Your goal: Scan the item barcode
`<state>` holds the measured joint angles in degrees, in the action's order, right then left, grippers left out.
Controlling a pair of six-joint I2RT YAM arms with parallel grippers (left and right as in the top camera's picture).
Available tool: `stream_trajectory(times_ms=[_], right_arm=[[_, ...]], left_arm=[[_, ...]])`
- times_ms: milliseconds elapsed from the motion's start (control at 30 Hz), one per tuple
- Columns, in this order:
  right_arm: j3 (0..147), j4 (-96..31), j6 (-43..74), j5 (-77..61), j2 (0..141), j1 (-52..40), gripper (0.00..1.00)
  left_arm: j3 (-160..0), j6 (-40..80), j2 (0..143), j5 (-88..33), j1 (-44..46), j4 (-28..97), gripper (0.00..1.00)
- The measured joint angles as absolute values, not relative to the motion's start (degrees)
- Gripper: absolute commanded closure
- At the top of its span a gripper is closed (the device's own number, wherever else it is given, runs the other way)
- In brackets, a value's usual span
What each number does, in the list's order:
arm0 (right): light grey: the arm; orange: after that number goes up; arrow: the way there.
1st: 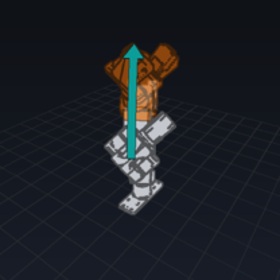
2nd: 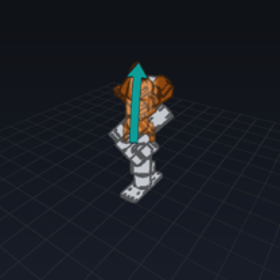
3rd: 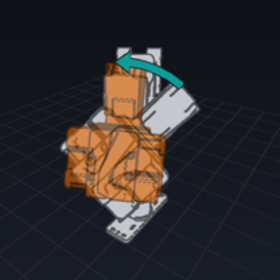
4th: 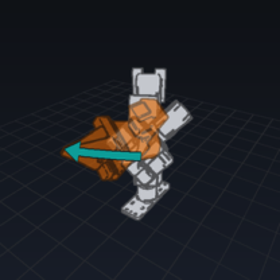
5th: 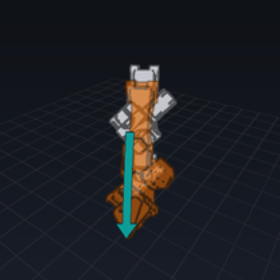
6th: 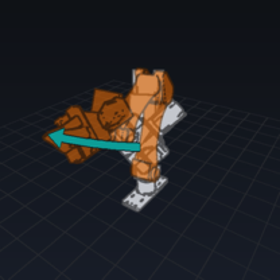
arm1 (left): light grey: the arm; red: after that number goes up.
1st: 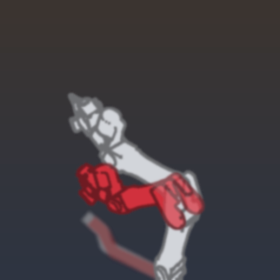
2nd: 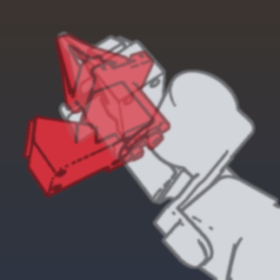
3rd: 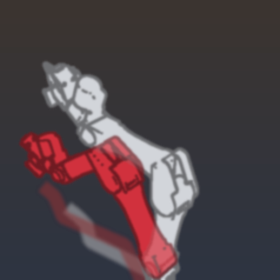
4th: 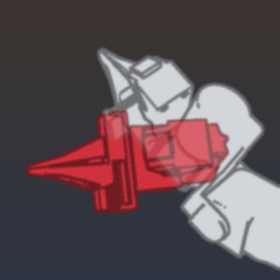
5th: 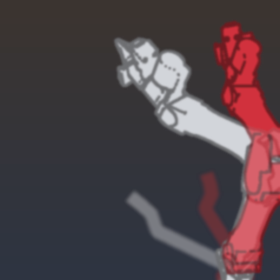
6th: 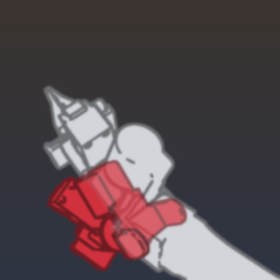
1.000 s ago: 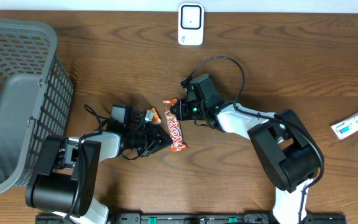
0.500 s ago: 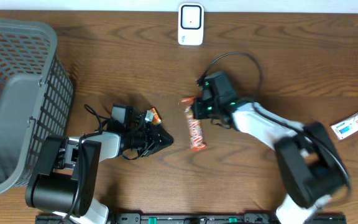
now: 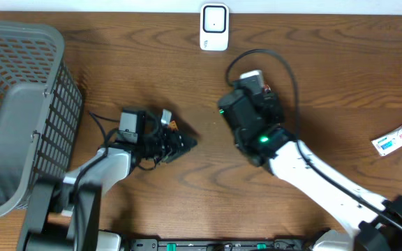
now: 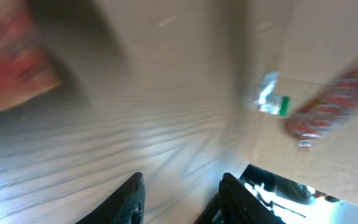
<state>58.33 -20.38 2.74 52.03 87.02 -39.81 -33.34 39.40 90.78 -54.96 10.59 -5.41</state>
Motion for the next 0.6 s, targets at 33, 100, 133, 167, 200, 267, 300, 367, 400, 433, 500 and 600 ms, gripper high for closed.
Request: stream_trajectory(times_ms=[33, 100, 133, 167, 200, 267, 300, 367, 400, 433, 500, 600], right_arm=[[58.35, -20.1, 1.32, 55.33, 88.75, -41.5, 0.99], [58.33, -19.94, -0.21, 59.72, 92.58, -43.94, 0.99], [58.33, -19.92, -0.67, 61.08, 94.21, -44.82, 0.99], [58.33, -19.94, -1.28, 62.81, 97.06, -46.13, 0.99], [58.33, -19.92, -1.63, 63.61, 98.74, -46.81, 0.99], [58.33, -19.97, -2.26, 65.1, 103.0, -48.93, 0.99], [58.33, -19.97, -2.39, 65.52, 104.29, -49.58, 0.99], [58.33, -19.97, -2.74, 66.17, 106.91, -51.09, 0.99], [58.33, -19.99, -2.83, 66.48, 108.07, -51.88, 0.98], [58.33, -19.99, -3.01, 66.63, 108.6, -52.4, 0.9], [58.33, -19.94, -3.07, 66.98, 109.38, -53.47, 0.67], [58.3, -20.03, -3.49, 67.59, 109.56, -55.37, 0.55]], left_arm=[[-33.95, 39.35, 87.77, -54.96, 10.24, -5.41, 0.59], [-34.63, 39.31, 83.74, -54.96, 8.86, -5.43, 0.58], [-34.68, 39.29, 82.37, -54.94, 7.99, -5.17, 0.58], [-34.7, 39.22, 80.71, -54.94, 6.79, -4.64, 0.58], [-34.7, 39.2, 79.46, -54.94, 5.54, -4.16, 0.58], [-34.7, 39.18, 77.36, -54.92, 3.22, -3.05, 0.58], [-34.7, 39.2, 76.4, -54.92, 1.87, -2.44, 0.58], [-34.7, 39.22, 74.94, -54.92, -0.4, -1.17, 0.58], [-34.7, 39.2, 74.3, -54.92, -1.5, -0.82, 0.58], [-34.7, 39.2, 73.91, -54.96, -2.28, -0.6, 0.58], [-34.7, 39.2, 73.63, -54.98, -3.29, -0.38, 0.58], [-34.7, 39.18, 73.6, -54.96, -3.92, -0.23, 0.58]])
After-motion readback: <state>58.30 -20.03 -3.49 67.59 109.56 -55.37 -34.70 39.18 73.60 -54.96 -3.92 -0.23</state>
